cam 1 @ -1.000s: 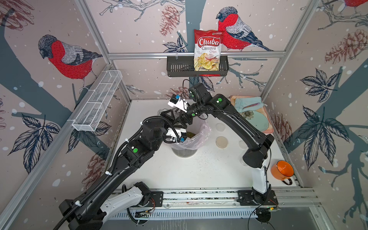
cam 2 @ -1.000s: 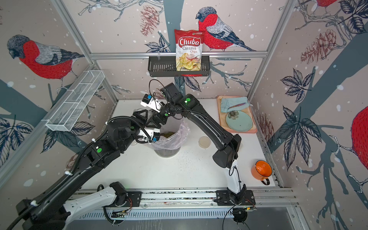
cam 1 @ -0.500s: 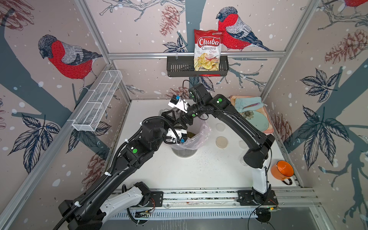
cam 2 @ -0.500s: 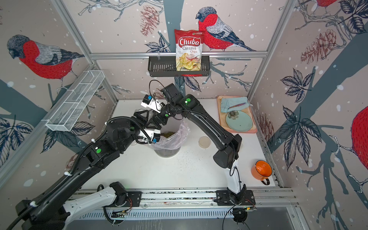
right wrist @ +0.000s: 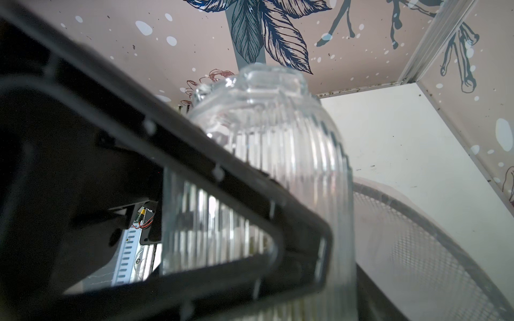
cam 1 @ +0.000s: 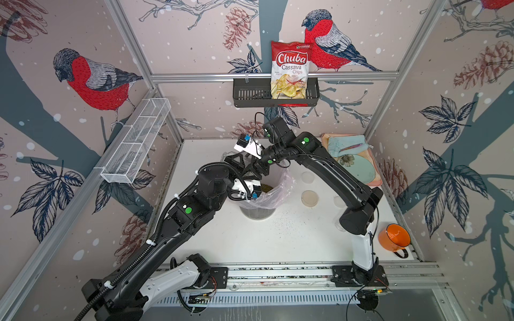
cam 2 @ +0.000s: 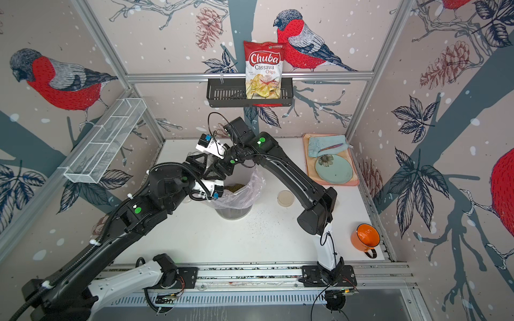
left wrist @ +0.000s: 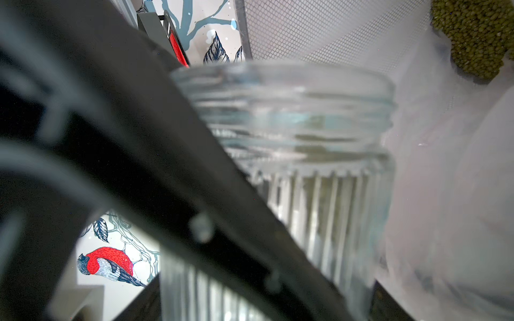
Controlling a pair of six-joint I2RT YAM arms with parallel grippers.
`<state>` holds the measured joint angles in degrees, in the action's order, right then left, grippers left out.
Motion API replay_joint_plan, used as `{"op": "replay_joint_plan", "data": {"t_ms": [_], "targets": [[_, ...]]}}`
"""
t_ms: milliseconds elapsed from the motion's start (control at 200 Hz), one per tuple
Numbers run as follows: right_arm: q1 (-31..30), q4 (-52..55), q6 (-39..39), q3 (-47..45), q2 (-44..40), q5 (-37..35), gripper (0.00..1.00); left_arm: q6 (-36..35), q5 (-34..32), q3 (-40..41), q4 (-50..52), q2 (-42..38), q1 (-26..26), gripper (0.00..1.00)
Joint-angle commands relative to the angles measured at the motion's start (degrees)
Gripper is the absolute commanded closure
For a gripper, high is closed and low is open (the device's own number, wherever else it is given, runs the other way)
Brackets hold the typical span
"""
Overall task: Empty moldy mung beans from jars
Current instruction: Pour the moldy mung beans from the jar into the trash bin.
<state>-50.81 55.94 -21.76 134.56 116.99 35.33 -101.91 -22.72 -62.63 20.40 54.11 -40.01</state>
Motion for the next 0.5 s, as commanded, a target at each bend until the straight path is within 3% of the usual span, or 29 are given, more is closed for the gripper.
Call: {"op": "replay_joint_plan", "data": {"t_ms": [0,265,495], "targets": [[-0.3,3.1,-0.2,-0.1,0.1,-0.7,0.43,-0.3,-0.1,-0.8,-9.2,-0.3,-0.1,1.0],[-0.2,3.3,-0.3,-0.2,-0.3,-0.4,0.58,0.3,0.1,-0.6,-9.9,-0.3,-0.1,1.0],[-0.1,3.2,-0.7,-0.3,-1.3,0.3,0.62,1.0,0.2,-0.6,-11.0,-0.2,-0.1,0.7]]}}
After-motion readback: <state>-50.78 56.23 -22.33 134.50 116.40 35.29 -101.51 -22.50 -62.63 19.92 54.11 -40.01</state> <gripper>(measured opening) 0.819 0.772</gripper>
